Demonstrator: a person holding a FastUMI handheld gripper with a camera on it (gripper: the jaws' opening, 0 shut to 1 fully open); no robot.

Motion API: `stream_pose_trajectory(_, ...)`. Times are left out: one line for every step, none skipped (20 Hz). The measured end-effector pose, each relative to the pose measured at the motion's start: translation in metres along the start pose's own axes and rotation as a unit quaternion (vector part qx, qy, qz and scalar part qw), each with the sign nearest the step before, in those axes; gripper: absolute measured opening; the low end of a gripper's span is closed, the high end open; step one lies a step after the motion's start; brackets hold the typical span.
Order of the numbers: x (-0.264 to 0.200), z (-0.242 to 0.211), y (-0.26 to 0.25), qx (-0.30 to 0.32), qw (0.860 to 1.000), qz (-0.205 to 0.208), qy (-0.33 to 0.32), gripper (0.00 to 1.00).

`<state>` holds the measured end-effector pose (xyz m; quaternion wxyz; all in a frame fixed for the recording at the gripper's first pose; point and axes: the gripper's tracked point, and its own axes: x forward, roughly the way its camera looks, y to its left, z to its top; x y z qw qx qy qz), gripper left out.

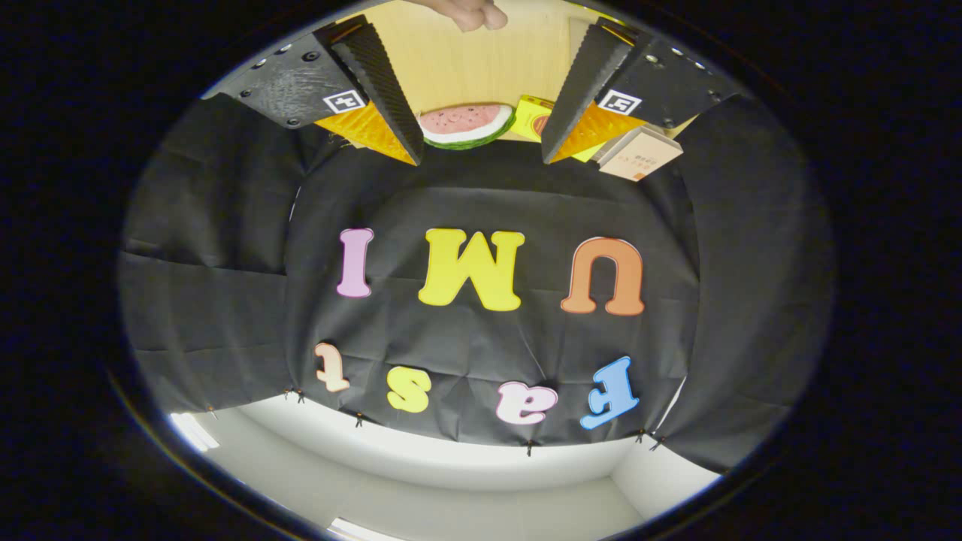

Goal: Open the storage box then place both shoes into the box .Put the left shoe in first, then the right shoe, with the right side of both shoes facing outward in a uniform manner.

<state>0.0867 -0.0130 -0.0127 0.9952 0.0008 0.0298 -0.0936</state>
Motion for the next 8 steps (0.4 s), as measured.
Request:
stream_pose_trajectory(-0.001,0.004,0.001,0.001,1.0,0.002,-0.004,0.96)
stream_pose_trajectory(-0.002,0.009,0.004,0.002,1.0,0.005,-0.006,0.96)
stream_pose_trajectory(-0.002,0.01,0.006,0.003,1.0,0.007,-0.008,0.96)
stream_pose_trajectory(-0.003,0.01,0.01,0.001,1.0,0.011,-0.008,0.96)
stream_pose_trajectory(-0.002,0.011,0.01,-0.001,1.0,0.01,-0.01,0.96)
stream_pose_trajectory(-0.002,0.012,0.013,-0.003,1.0,0.013,-0.012,0.96)
stream_pose_trajectory(-0.003,0.011,0.016,-0.005,1.0,0.015,-0.012,0.96)
stream_pose_trajectory(-0.004,0.012,0.017,-0.005,1.0,0.016,-0.013,0.96)
